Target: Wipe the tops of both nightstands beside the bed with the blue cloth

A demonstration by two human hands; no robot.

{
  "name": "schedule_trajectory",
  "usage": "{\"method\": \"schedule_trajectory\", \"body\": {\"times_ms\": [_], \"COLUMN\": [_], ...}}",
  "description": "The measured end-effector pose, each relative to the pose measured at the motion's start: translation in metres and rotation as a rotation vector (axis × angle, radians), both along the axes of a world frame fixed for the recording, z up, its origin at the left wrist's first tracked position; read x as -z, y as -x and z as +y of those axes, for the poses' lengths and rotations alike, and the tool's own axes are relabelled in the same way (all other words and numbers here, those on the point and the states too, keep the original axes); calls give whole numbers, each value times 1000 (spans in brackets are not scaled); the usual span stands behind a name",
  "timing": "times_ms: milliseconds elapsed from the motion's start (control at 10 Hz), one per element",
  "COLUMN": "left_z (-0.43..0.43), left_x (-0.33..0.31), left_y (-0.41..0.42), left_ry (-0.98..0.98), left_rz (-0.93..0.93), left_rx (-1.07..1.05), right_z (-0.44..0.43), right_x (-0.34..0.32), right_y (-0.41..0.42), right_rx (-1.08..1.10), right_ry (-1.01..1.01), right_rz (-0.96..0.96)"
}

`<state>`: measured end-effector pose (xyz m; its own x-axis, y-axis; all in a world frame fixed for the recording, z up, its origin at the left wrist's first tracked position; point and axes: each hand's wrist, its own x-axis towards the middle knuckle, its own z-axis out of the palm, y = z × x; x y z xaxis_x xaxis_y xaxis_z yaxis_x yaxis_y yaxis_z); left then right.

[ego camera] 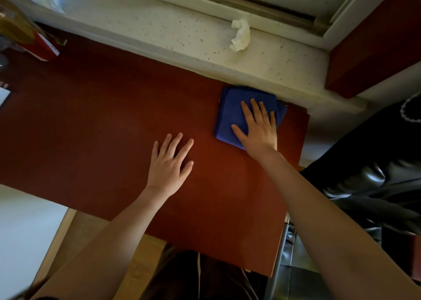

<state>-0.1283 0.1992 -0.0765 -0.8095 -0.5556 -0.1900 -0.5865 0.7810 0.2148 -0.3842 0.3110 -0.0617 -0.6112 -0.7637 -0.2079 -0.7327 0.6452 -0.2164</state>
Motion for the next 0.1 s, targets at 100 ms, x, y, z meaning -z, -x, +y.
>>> {"method": "schedule_trajectory", "body": {"times_ms": [100], "left_z": [-9], "left_x": [-24], "left_y": [7], "left_ry": [-108], "left_rz": [-30], "left_rx": [8], "right_z": [5], "right_x": [-37], "right_y": [-4], "right_rx": [104], "right_ry": [115], "right_rz": [-186]}}
